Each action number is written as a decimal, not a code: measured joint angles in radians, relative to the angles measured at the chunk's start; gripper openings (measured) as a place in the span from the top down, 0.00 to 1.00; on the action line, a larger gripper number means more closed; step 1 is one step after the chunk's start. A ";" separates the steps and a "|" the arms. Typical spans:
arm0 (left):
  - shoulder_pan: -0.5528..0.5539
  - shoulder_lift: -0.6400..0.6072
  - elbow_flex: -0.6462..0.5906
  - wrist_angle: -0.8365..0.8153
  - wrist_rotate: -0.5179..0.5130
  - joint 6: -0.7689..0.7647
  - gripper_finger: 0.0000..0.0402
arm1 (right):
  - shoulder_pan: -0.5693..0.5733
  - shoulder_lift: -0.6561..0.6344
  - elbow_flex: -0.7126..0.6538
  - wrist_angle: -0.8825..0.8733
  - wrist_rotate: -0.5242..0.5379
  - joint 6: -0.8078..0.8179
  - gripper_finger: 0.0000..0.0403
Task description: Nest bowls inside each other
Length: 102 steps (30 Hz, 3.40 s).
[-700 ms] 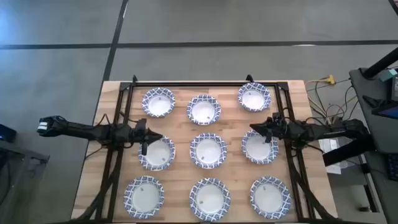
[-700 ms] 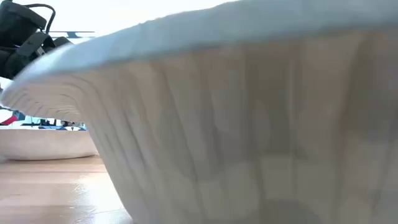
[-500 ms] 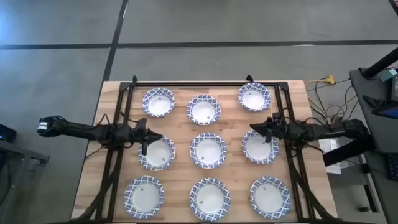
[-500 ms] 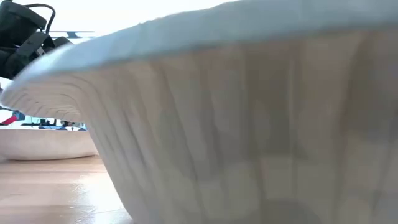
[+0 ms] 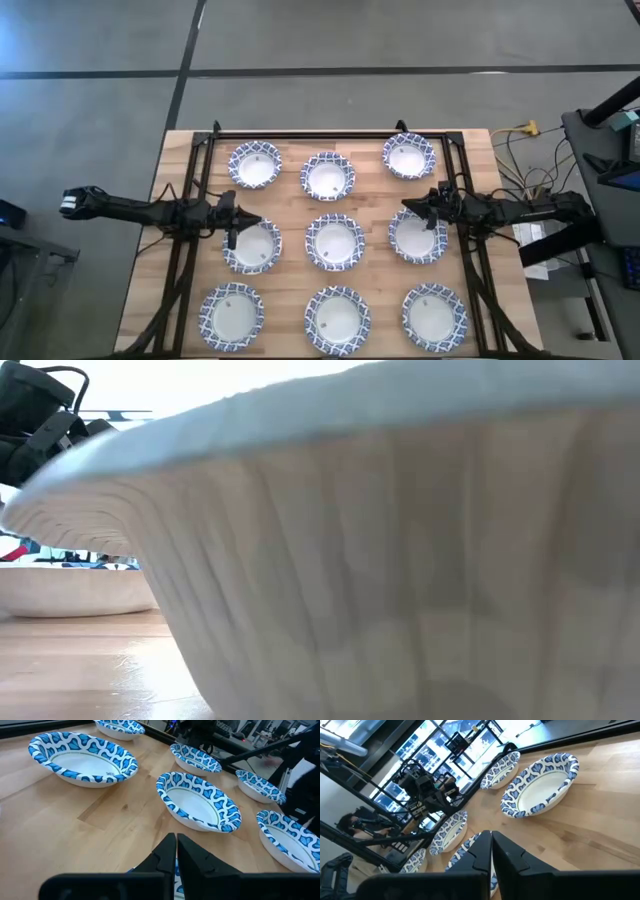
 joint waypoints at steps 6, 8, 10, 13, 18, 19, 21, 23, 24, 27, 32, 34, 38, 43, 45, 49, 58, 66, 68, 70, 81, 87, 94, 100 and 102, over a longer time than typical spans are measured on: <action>0.000 0.000 0.000 0.000 0.000 0.000 1.00 | 0.000 0.000 0.000 0.000 0.000 0.000 0.98; 0.000 0.000 0.000 0.000 0.000 0.000 1.00 | 0.000 0.000 0.000 0.000 0.000 0.000 0.98; 0.000 0.000 0.000 0.000 0.000 0.000 1.00 | 0.000 0.000 0.000 0.000 0.000 0.000 0.98; 0.000 0.000 0.000 0.000 0.000 0.000 1.00 | 0.000 0.000 0.000 0.000 0.000 0.000 0.98; 0.000 0.000 0.000 0.000 0.000 0.000 1.00 | 0.000 0.000 0.000 0.000 0.000 0.000 0.98; 0.000 0.000 0.000 0.000 0.000 0.000 1.00 | 0.000 0.000 0.000 0.000 0.000 0.000 0.98; 0.000 0.000 0.000 0.000 0.000 0.000 1.00 | 0.000 0.000 0.000 0.000 0.000 0.000 0.98; 0.000 0.000 0.000 0.000 0.000 0.000 1.00 | 0.000 0.000 0.000 0.000 0.000 0.000 0.98; 0.000 0.000 0.000 0.000 0.000 0.000 1.00 | 0.000 0.000 0.000 0.000 0.000 0.000 0.98; 0.000 0.000 0.000 0.000 0.000 0.000 1.00 | 0.000 0.000 0.000 0.000 0.000 0.000 0.98; 0.000 0.000 0.000 0.000 0.000 0.000 1.00 | 0.000 0.000 0.000 0.000 0.000 0.000 0.98; 0.000 0.000 0.000 0.000 0.000 0.000 1.00 | 0.000 0.000 0.000 0.000 0.000 0.000 0.98; 0.000 0.000 0.000 0.000 0.000 0.000 1.00 | -0.001 0.001 0.000 0.000 0.008 -0.003 0.98; 0.000 0.000 0.000 0.000 0.000 0.000 1.00 | 0.000 0.006 0.000 0.003 0.024 -0.003 0.98; 0.000 0.000 0.000 0.000 0.000 0.000 1.00 | 0.000 0.006 -0.001 0.018 0.025 0.001 0.98; 0.000 0.000 0.000 0.000 0.000 0.000 1.00 | 0.000 0.006 -0.001 0.135 0.027 0.090 0.98; 0.000 0.000 0.000 0.000 0.000 0.000 1.00 | 0.000 0.011 0.000 0.381 0.188 0.197 0.98; 0.001 0.000 0.000 0.000 0.000 0.003 1.00 | 0.002 0.027 0.000 0.398 0.174 0.266 0.98; 0.001 0.000 0.000 0.000 0.000 0.003 1.00 | 0.006 0.038 0.000 0.425 0.147 0.290 0.98; 0.000 0.000 0.000 0.000 -0.001 0.003 1.00 | 0.015 0.056 0.000 0.457 0.112 0.293 0.98; 0.000 0.000 0.000 0.043 -0.001 -0.074 1.00 | 0.068 0.161 0.000 0.557 0.077 0.236 0.98; 0.000 0.000 0.000 0.294 -0.022 -0.535 1.00 | 0.067 0.225 0.000 0.561 0.099 0.271 0.98; 0.000 0.000 0.000 0.603 -0.288 -0.549 1.00 | 0.067 0.249 0.000 0.574 0.225 0.214 0.98; 0.001 0.000 0.000 0.765 -0.476 -0.513 1.00 | 0.065 0.249 0.000 0.725 0.295 0.124 0.98; 0.001 0.000 0.003 0.786 -0.495 -0.479 1.00 | 0.065 0.249 0.000 0.792 0.345 0.064 0.98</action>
